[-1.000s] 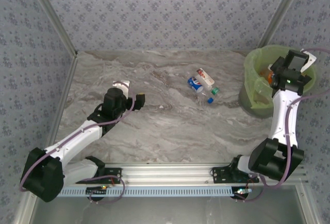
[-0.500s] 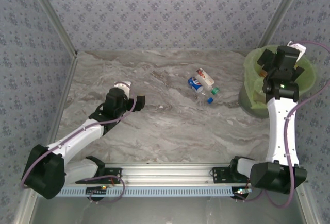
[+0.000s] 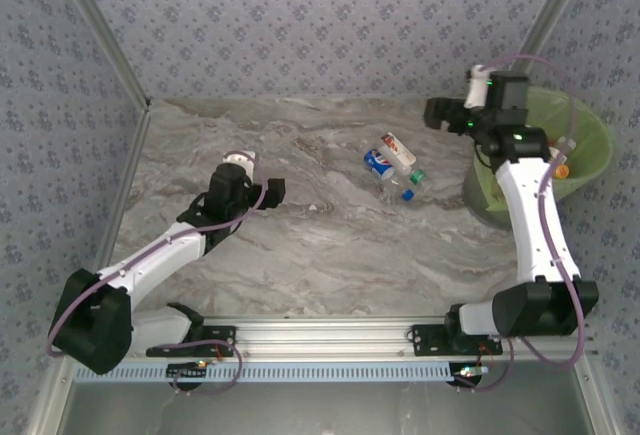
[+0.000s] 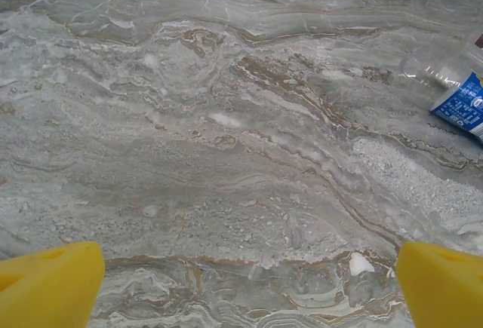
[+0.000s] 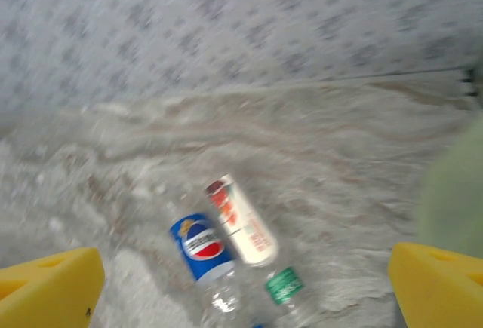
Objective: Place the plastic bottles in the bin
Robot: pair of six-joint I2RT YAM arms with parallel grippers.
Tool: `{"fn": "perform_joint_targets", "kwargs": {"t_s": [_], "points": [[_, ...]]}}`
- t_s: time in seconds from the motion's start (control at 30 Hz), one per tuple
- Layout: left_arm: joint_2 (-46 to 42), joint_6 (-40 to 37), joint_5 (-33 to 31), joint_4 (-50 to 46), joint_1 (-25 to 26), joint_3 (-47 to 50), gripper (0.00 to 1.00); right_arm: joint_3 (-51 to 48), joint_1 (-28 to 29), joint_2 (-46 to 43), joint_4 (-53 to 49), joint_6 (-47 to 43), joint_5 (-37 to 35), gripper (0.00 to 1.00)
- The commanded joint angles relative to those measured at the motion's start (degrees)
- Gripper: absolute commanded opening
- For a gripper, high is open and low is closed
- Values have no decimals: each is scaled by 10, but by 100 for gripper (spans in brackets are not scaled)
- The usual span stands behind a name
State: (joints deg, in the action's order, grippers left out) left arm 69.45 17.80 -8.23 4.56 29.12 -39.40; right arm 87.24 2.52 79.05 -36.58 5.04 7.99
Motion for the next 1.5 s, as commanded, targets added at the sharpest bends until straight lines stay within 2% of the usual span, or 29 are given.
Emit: {"fn": "perform_joint_targets", "kwargs": {"t_s": [0.0,0.2,0.33,0.57,0.8,1.0,1.07,1.23,1.37,1.47], "points": [[5,31,-1,2,-3,-19,99,19,40,35,-40,-48,-14,99],[-8,35,-17,-22,-3,-16,99,34,82,119,-43,-50,-18,99],[-20,35,-33,-31,-3,-9,99,62,84,193,-51,-21,-50,95],[-39,39,-40,-30,-3,7,99,136,80,314,-85,-28,-129,91],[-56,40,-47,-31,-3,17,99,189,67,396,-100,-58,-100,82],[-59,41,-48,-32,-4,19,99,244,57,463,-122,-60,-108,73],[-60,40,-49,-32,-3,19,99,250,57,475,-124,-58,-112,73],[-60,39,-51,-33,-3,21,99,246,59,489,-132,-81,-44,76],[-58,40,-52,-32,-3,21,99,241,61,495,-128,-77,-56,78],[-56,40,-51,-32,-3,20,99,240,60,499,-130,-77,-32,79]]}}
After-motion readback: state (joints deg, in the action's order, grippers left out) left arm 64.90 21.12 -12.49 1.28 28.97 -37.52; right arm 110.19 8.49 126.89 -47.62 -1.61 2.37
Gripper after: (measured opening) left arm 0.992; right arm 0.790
